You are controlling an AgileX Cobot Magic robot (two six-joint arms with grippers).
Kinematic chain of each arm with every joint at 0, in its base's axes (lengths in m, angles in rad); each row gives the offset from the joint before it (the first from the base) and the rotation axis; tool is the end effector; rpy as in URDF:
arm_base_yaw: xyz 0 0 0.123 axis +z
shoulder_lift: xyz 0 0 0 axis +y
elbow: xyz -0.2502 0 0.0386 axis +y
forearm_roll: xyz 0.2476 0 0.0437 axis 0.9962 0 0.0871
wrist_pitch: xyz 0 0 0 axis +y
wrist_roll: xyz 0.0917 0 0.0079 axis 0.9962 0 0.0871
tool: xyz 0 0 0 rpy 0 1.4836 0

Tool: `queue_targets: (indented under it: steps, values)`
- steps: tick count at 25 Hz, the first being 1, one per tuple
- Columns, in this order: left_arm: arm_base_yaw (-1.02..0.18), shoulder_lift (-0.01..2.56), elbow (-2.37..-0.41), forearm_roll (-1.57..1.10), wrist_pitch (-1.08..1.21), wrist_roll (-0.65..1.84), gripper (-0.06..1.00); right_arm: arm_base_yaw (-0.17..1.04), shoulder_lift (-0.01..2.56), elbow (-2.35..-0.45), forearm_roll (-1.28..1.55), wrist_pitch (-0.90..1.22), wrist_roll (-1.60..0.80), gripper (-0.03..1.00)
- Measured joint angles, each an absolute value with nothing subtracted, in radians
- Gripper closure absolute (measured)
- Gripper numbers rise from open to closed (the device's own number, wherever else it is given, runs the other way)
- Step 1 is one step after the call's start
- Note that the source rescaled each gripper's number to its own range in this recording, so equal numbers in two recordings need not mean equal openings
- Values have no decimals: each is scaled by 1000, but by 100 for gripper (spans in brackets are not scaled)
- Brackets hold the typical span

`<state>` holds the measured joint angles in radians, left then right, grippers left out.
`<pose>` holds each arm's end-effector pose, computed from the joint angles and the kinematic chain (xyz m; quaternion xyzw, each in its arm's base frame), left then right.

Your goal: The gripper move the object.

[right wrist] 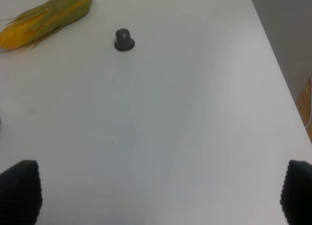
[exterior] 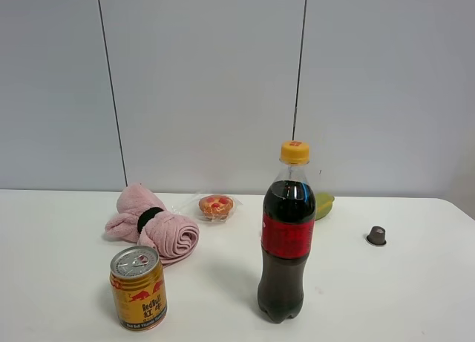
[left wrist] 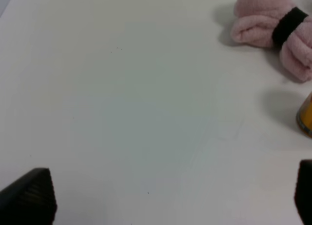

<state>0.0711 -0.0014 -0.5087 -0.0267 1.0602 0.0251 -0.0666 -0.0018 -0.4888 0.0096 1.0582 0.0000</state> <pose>0.0269 -0.0002 0.2791 -0.0190 0.8502 0.0120 0.5260 0.0291 -0.0012 0.2737 0.0283 0.8545 -0.0125 0.5185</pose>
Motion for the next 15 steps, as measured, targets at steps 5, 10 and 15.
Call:
queue_targets:
  steps: [5, 10, 15]
  values:
    - [71, -1, -509, -27, 1060, 25, -6, -67, -2, -489, 10, 1058, 0, -3]
    - [71, -1, -509, -27, 1060, 25, -6, -67, -2, -489, 10, 1058, 0, -3]
    - [71, -1, -509, -27, 1060, 25, -6, -67, -2, -489, 10, 1058, 0, -3]
